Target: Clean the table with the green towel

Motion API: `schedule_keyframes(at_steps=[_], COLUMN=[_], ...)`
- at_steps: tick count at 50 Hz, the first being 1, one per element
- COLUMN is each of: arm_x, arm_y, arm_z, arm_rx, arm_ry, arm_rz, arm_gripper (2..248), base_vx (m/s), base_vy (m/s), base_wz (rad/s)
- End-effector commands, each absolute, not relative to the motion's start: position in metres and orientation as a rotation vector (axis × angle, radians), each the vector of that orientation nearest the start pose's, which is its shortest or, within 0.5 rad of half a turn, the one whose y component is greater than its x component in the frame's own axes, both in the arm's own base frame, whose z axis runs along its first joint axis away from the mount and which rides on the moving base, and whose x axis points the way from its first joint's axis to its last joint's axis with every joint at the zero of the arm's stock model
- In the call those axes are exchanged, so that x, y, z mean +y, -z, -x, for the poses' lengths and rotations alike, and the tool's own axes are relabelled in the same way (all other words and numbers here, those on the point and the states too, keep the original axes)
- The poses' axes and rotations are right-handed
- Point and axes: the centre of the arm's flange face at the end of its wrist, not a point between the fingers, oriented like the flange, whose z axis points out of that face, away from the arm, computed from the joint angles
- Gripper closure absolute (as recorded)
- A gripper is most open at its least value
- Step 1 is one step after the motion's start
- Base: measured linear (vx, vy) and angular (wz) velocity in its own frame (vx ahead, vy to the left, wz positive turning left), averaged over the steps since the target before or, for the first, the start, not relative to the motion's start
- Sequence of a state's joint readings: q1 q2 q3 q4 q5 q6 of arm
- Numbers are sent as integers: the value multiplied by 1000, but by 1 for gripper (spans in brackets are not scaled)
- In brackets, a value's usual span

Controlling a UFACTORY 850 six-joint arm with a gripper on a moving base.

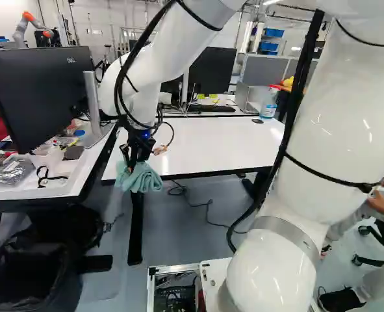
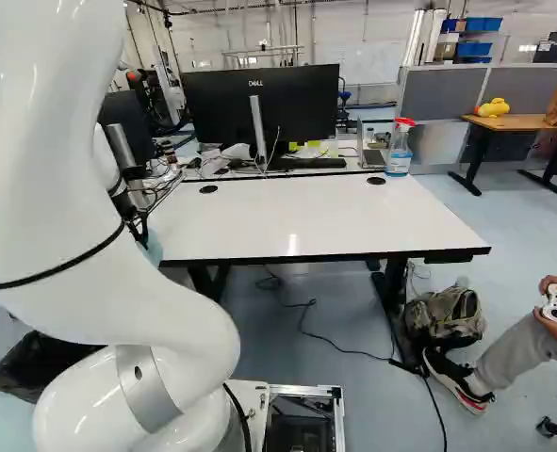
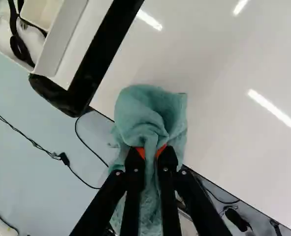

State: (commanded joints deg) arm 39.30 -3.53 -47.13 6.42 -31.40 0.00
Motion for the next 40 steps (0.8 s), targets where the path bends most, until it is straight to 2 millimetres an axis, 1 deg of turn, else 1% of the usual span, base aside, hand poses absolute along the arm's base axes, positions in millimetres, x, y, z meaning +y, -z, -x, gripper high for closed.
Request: schedule_keyframes(at_steps=[7, 19, 32, 40], arm_x=[280, 283, 301, 316], arm_y=[-461, -461, -461, -461], arm_z=[-353, -377, -393, -395], arm_rx=[-842, -804, -819, -849], arm_ry=[271, 281, 291, 295], arm_rz=[2875, 2885, 2876, 2863], arm_gripper=[208, 208, 208, 208], base_vx=[0, 0, 0, 0], base_vy=[0, 0, 0, 0], base_wz=[0, 0, 0, 0])
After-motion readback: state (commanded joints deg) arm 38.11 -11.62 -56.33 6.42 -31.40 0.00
